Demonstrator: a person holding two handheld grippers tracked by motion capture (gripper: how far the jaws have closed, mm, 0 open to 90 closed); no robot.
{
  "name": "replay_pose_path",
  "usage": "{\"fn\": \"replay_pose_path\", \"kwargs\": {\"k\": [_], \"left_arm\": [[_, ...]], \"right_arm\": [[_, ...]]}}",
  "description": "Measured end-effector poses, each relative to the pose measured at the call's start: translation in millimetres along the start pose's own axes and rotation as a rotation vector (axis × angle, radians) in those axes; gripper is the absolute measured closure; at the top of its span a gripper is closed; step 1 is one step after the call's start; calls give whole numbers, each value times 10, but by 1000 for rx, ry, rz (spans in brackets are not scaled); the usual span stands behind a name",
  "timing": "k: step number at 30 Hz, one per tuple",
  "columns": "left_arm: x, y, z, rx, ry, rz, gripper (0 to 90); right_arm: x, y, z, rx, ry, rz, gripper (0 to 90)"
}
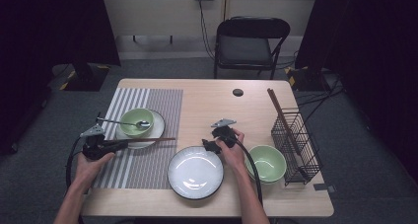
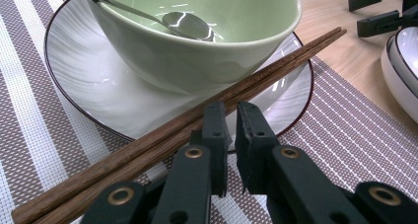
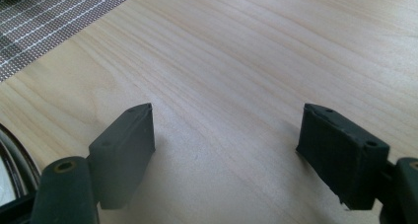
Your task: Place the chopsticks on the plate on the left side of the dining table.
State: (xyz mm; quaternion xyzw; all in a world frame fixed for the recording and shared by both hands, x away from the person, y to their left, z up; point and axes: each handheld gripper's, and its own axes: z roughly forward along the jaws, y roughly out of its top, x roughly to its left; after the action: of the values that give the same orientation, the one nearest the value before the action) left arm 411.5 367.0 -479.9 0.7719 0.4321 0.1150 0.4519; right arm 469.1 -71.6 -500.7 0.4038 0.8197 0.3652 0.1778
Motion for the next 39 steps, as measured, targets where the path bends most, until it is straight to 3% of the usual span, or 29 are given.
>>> {"fn": "replay_pose_path", "kwargs": {"k": [30, 39], "left_arm": [[-2, 4, 1, -1, 7, -5, 792], [46, -14, -76, -15, 23, -5, 785]], "right_arm": [[1, 0, 0, 0, 0, 0, 210], [1, -1, -1, 0, -1, 1, 210]]}}
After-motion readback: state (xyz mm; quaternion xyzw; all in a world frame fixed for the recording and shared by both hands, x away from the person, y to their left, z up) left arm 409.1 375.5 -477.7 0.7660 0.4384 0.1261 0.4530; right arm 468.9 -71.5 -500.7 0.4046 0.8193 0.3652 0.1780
